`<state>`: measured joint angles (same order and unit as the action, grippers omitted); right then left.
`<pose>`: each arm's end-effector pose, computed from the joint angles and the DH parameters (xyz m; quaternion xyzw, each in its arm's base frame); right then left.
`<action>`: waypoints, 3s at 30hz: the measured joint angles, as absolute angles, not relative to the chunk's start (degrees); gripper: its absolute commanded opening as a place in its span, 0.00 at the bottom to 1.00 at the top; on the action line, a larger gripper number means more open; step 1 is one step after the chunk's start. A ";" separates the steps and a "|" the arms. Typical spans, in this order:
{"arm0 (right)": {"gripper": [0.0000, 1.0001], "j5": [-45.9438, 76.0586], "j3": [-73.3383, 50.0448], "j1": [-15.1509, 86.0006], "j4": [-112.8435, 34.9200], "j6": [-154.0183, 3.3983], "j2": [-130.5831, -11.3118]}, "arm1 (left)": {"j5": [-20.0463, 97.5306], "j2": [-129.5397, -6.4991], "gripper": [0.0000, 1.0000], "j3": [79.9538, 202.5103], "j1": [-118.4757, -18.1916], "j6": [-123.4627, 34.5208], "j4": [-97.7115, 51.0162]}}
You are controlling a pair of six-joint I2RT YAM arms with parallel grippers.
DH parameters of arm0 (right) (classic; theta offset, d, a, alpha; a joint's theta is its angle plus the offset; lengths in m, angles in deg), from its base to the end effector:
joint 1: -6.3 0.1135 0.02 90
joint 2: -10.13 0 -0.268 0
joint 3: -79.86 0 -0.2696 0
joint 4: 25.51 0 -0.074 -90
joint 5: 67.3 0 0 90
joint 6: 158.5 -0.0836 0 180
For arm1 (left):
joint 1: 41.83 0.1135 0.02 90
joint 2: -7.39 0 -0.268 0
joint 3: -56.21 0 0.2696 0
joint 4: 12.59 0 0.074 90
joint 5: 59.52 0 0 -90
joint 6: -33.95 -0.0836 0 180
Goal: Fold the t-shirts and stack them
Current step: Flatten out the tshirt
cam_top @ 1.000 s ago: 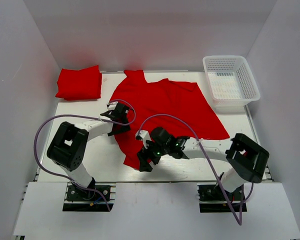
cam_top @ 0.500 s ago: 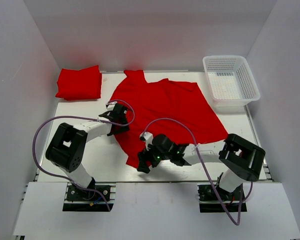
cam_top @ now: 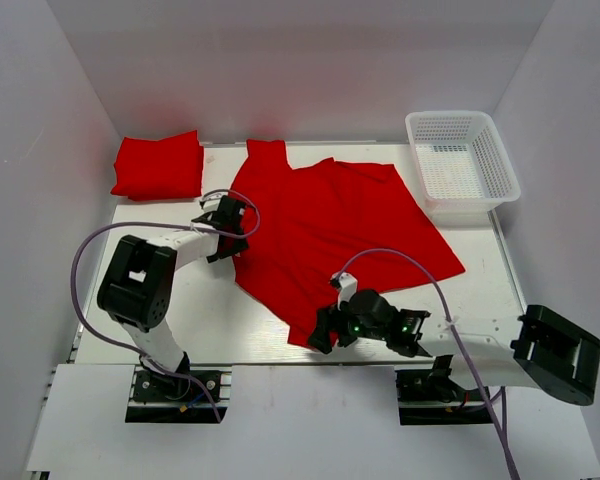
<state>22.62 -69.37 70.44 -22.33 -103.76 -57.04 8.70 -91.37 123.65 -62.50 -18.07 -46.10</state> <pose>0.1154 0.2384 0.1142 -0.2197 0.8519 0.3630 0.3071 0.3437 -0.0965 0.1010 -0.1849 0.9413 0.0560 0.2769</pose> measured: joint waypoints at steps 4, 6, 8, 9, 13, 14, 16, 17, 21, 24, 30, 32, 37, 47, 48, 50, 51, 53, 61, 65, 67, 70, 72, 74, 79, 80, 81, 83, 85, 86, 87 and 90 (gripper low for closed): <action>0.90 23.30 -71.90 70.44 -23.80 -106.47 -52.65 | 8.33 -93.52 0.68 126.19 -61.28 -18.75 -46.47; 0.90 23.58 -72.91 70.44 -24.85 -107.96 -50.49 | 8.37 -94.56 0.68 127.52 -60.73 -18.95 -46.82; 0.90 23.63 -74.37 70.44 -26.03 -109.51 -48.08 | 8.44 -95.66 0.68 128.79 -60.12 -19.21 -46.86; 0.90 23.63 -75.10 70.44 -26.53 -110.45 -46.88 | 8.39 -96.12 0.68 129.38 -59.79 -19.41 -46.82; 0.90 23.61 -77.33 70.44 -29.79 -114.03 -40.87 | 8.46 -97.91 0.68 131.67 -58.33 -20.00 -46.93; 0.90 23.61 -77.67 70.44 -31.01 -114.82 -39.30 | 8.57 -98.26 0.68 132.24 -57.98 -20.09 -47.21; 0.90 23.61 -78.44 70.44 -33.83 -116.24 -35.89 | 8.74 -98.74 0.68 133.14 -57.39 -20.39 -47.82; 0.90 23.61 -78.61 70.44 -35.40 -116.88 -34.25 | 8.83 -99.00 0.68 133.73 -57.12 -20.52 -48.41; 0.90 22.86 -79.20 70.44 -39.30 -118.69 -30.20 | 9.90 -100.42 0.80 136.90 -55.92 -21.24 -51.89; 0.90 22.08 -77.61 70.46 -42.33 -117.66 -30.25 | 11.04 -101.32 0.90 139.43 -55.02 -22.97 -54.53; 0.90 23.96 -67.60 70.59 -53.11 -109.03 -37.22 | 13.16 -101.52 1.00 148.39 -54.48 -26.53 -59.82; 0.90 29.22 -62.51 70.52 -55.36 -107.61 -39.30 | 13.55 -99.53 1.00 149.35 -54.87 -27.67 -60.06; 0.90 46.71 -53.52 68.64 -56.87 -110.36 -44.04 | 21.05 -86.57 1.00 140.02 -55.96 -30.27 -55.56; 0.90 52.63 -36.21 50.79 -57.57 -103.37 -70.09 | 31.13 -86.46 1.00 128.37 -63.11 -30.51 -46.27; 0.90 51.54 -35.45 48.67 -57.11 -102.49 -72.37 | 31.45 -87.66 1.00 128.37 -63.86 -30.51 -45.53; 0.90 49.37 -34.70 44.95 -56.47 -100.94 -75.64 | 31.85 -89.71 1.00 128.37 -65.10 -30.49 -44.48; 0.90 48.37 -34.53 43.18 -56.41 -100.29 -76.67 | 31.96 -90.72 1.00 128.44 -65.65 -30.36 -43.93; 0.90 46.56 -34.31 39.90 -56.34 -99.06 -78.03 | 32.02 -93.12 1.00 129.22 -66.24 -30.25 -43.47; 0.90 40.37 -34.20 31.62 -55.56 -95.57 -81.39 | 28.79 -105.19 1.00 143.41 -64.95 -30.18 -45.13; 0.90 37.38 -34.31 30.05 -55.25 -94.21 -82.97 | 25.68 -109.62 1.00 149.59 -63.53 -30.16 -46.16; 0.90 35.47 -34.31 29.65 -55.14 -93.29 -83.53 | 24.09 -113.38 1.00 155.39 -62.04 -30.95 -48.65; 0.90 30.82 -34.33 29.61 -54.35 -91.98 -83.95 | 22.21 -120.16 1.00 166.01 -59.55 -32.65 -52.24; 0.90 27.50 -34.33 29.70 -53.41 -91.52 -84.41 | 21.49 -124.95 1.00 173.99 -57.74 -33.81 -54.73; 0.90 24.76 -33.76 30.07 -52.34 -91.13 -85.11 | 21.40 -129.21 1.00 181.20 -55.96 -34.47 -56.89; 0.90 18.01 -32.52 31.62 -45.98 -90.82 -87.64 | 23.24 -133.86 1.00 189.31 -52.10 -35.95 -58.53; 0.90 17.09 -32.54 32.08 -44.96 -90.78 -87.77 | 23.69 -133.86 1.00 189.31 -51.68 -36.26 -58.68; 0.90 16.33 -32.56 32.60 -44.19 -90.65 -87.86 | 24.00 -133.80 1.00 189.31 -51.31 -36.57 -58.84; 0.90 15.67 -32.58 33.50 -43.27 -90.23 -87.67 | 24.46 -133.49 1.00 189.16 -50.76 -36.87 -59.23; 0.90 15.93 -32.58 34.09 -43.03 -89.60 -86.51 | 24.52 -132.53 1.00 188.15 -50.57 -37.07 -60.54; 0.90 16.41 -32.58 34.15 -43.05 -89.31 -85.26 | 24.50 -131.44 1.00 186.86 -50.59 -37.16 -61.31; 0.90 17.11 -32.65 34.11 -42.99 -89.10 -83.38 | 24.37 -129.97 1.00 185.24 -50.70 -37.18 -62.44; 0.90 19.34 -33.39 33.78 -42.68 -89.05 -75.29 | 23.72 -122.35 1.00 177.27 -51.46 -37.02 -64.04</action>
